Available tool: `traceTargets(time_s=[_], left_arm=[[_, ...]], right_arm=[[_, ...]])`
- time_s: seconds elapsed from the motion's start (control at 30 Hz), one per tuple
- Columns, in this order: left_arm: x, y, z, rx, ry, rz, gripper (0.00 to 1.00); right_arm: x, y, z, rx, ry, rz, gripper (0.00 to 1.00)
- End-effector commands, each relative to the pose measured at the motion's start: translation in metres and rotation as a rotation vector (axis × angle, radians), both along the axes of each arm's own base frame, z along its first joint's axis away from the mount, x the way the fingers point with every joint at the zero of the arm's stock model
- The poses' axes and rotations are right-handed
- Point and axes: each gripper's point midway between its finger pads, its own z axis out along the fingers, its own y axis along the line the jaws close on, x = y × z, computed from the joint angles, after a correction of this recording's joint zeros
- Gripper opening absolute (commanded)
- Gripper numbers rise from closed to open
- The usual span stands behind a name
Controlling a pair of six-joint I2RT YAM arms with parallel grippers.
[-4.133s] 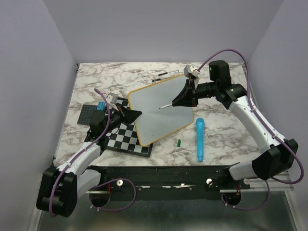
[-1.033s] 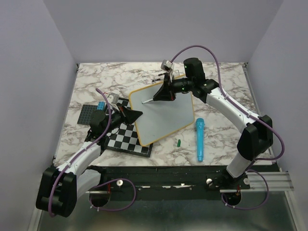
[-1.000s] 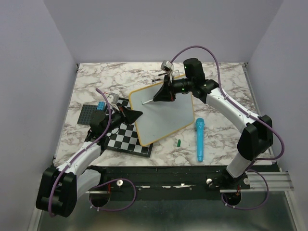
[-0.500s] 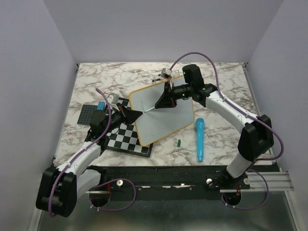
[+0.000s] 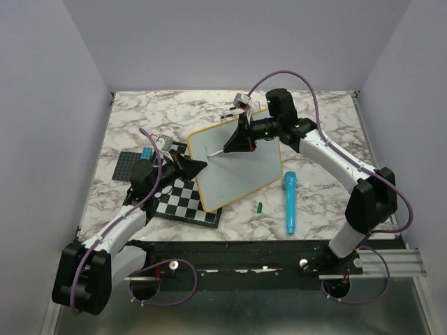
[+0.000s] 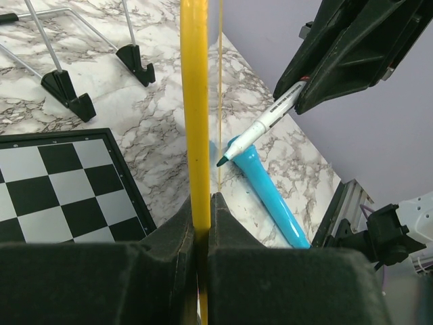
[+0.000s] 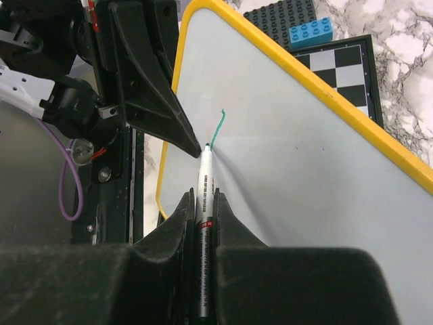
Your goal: Write a sentence on the whiteboard
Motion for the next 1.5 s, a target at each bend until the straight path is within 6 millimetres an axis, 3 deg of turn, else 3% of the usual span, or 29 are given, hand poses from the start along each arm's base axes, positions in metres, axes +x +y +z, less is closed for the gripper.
traceTargets(time_s=[0.0,0.23,0.5,1.07,1.47], left_arm=[[-0.005,-0.005,0.022,0.008,-0.113,-0.047,0.00],[-0.005,-0.006,0.020,0.009,-0.109,-0.052,0.00],[-0.006,-0.006,0.020,0.007,-0.110,-0.055,0.00],[-0.006,-0.007,0.020,0.008,-0.109,-0.060,0.00],[-0.006,-0.007,0.020,0.006,-0.107,-0.063,0.00]], right_arm=[[0.006,0.000,0.021,0.031,-0.040,-0.010,0.01],[0.012,0.002,0.011,0.015,-0.017,-0.030,0.01],[0.025,-0.007,0.013,0.013,-0.011,-0.085,0.01],[0.007,0.001,0.008,0.033,0.034,-0.001,0.01],[0.009,0.008,0.005,0.026,0.050,-0.002,0.01]])
